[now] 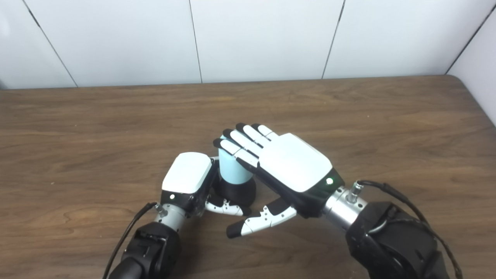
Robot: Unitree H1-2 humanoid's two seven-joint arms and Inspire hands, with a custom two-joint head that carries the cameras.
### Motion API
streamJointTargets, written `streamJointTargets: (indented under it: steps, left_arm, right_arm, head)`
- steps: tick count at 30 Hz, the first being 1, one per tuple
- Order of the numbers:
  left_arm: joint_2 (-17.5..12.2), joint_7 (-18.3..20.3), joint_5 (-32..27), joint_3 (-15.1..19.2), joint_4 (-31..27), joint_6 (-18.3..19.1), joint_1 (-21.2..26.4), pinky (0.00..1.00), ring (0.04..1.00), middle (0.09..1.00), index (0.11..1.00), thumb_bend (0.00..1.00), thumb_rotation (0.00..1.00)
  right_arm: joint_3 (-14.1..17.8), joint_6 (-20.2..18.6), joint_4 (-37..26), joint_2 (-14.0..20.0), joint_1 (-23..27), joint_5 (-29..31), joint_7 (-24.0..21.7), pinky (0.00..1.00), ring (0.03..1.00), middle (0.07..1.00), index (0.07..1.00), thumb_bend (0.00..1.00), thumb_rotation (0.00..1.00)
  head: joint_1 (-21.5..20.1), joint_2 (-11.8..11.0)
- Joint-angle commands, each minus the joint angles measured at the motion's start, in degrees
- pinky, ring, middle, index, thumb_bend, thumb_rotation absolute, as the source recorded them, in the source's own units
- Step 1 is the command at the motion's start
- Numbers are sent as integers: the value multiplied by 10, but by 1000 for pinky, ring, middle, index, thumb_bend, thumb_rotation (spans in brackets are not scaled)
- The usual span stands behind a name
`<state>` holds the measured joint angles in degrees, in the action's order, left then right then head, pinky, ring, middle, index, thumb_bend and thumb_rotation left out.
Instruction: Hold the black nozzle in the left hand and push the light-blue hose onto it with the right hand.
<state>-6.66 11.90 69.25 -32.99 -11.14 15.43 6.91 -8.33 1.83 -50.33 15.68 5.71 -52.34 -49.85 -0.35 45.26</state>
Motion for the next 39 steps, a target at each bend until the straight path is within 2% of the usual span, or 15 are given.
streamJointTargets:
  steps: [1,7,15,20,25,29,39]
  left_arm:
    - [-6,50,-4,-16,22,-1,-26,348,422,400,503,520,0]
    - [-8,59,-6,-15,16,0,-26,357,433,406,507,521,0]
    - [-10,69,-9,-13,11,-2,-25,360,436,406,497,523,0]
    - [-9,76,-11,-13,8,-3,-22,350,438,410,493,524,0]
    - [-11,74,-12,-11,7,-6,-21,374,440,410,494,524,0]
    - [-13,71,-11,-11,8,-9,-22,328,408,399,497,521,0]
    - [-12,71,-10,-10,7,-7,-21,337,412,398,497,521,0]
  right_arm:
    - [2,11,-3,6,8,-2,11,1000,1000,1000,958,678,1000]
    - [-9,14,3,8,2,-8,-5,991,1000,998,946,680,1000]
    - [-21,4,14,11,-19,1,-17,913,999,956,921,686,1000]
    - [-40,12,41,8,-51,-4,9,919,1000,964,918,683,1000]
    - [-56,9,58,13,-58,-9,28,925,1000,970,919,691,1000]
    - [-60,7,65,18,-61,-13,37,928,1000,970,923,685,1000]
    - [-62,2,75,23,-73,-18,53,949,1000,972,925,673,1000]
  head:
    - [1,1]
    - [5,3]
    - [3,1]
    - [2,-1]
    - [2,-1]
    - [2,-1]
    - [3,0]
